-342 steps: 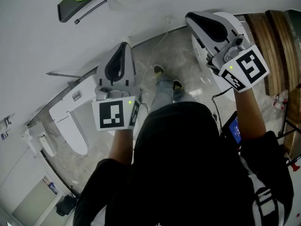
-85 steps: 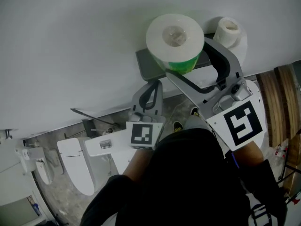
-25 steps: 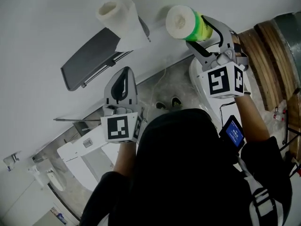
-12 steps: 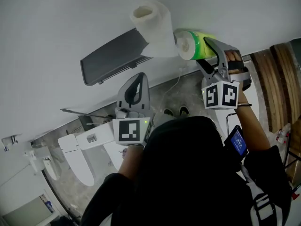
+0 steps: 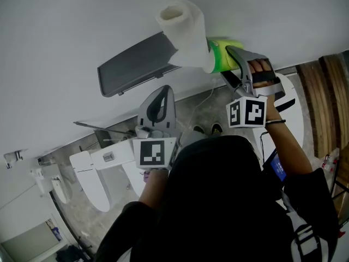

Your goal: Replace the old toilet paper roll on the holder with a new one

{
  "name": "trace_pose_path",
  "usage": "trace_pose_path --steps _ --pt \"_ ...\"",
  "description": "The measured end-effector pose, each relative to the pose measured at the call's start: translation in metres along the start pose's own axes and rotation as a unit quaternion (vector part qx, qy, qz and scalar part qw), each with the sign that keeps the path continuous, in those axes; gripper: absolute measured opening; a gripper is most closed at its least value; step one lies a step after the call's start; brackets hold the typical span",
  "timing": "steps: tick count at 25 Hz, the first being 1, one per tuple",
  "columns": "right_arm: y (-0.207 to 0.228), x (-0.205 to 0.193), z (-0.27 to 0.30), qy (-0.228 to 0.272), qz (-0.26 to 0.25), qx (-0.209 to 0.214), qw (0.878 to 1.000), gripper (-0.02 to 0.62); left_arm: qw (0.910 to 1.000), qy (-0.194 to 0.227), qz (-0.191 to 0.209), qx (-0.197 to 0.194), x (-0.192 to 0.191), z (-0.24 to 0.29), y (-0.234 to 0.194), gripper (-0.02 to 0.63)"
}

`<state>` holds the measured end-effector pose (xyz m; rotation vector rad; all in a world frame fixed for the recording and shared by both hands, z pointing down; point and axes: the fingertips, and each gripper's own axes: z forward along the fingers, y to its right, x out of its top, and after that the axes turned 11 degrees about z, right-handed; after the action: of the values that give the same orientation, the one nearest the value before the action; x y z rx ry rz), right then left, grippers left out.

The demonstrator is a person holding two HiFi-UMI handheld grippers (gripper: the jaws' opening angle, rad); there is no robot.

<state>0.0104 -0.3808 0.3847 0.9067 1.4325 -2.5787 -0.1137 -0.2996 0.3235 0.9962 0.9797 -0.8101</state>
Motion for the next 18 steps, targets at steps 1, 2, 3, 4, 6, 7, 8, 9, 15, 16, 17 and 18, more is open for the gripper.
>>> trace_pose_path --steps 1,2,3,4,6,7,8,9,15,16,17,18 --pt "-0.001 0.003 0.0 0.002 -0.004 -0.001 1.0 0.357 1.0 -0.004 0.001 0.003 -0.001 -0.001 -0.001 0.014" --pt "-0.003 0.007 0.001 0.005 -0.009 -0.001 1.0 0.357 0.9999 -0.009 0.003 0.007 -0.001 -0.002 -0.003 0.014" --pt "-0.005 0.011 0.002 0.009 -0.013 0.0 1.0 0.357 0.9998 -0.014 0.006 0.011 -0.002 -0.003 -0.005 0.014" --pt "-0.007 0.016 0.003 0.014 -0.016 0.002 1.0 0.357 0.9997 -0.017 0.009 0.013 -0.003 -0.004 -0.006 0.014" --pt "-0.011 0.023 0.005 0.022 -0.021 0.004 1.0 0.357 0.9996 -0.02 0.012 0.015 -0.005 -0.005 -0.007 0.014" --pt "-0.013 0.026 0.005 0.024 -0.022 0.004 0.999 0.357 0.9996 -0.021 0.011 0.017 -0.006 -0.006 -0.008 0.014" --pt "-0.014 0.028 0.006 0.025 -0.024 0.003 0.999 0.357 0.9996 -0.021 0.009 0.018 -0.007 -0.007 -0.008 0.014" --pt "-0.014 0.029 0.007 0.024 -0.025 0.001 0.999 0.357 0.9996 -0.02 0.008 0.019 -0.007 -0.007 -0.009 0.014" --pt "-0.016 0.042 0.009 0.02 -0.057 -0.015 0.998 0.357 0.9997 -0.014 0.007 0.017 -0.008 -0.008 -0.009 0.014" --pt "-0.017 0.046 0.008 0.021 -0.063 -0.016 0.998 0.357 0.9998 -0.014 0.006 0.017 -0.007 -0.008 -0.009 0.014" --pt "-0.018 0.049 0.008 0.023 -0.067 -0.018 0.997 0.357 0.9998 -0.013 0.005 0.016 -0.007 -0.008 -0.009 0.014" --pt "-0.019 0.052 0.008 0.024 -0.07 -0.018 0.997 0.357 0.9998 -0.012 0.005 0.016 -0.006 -0.008 -0.009 0.014"
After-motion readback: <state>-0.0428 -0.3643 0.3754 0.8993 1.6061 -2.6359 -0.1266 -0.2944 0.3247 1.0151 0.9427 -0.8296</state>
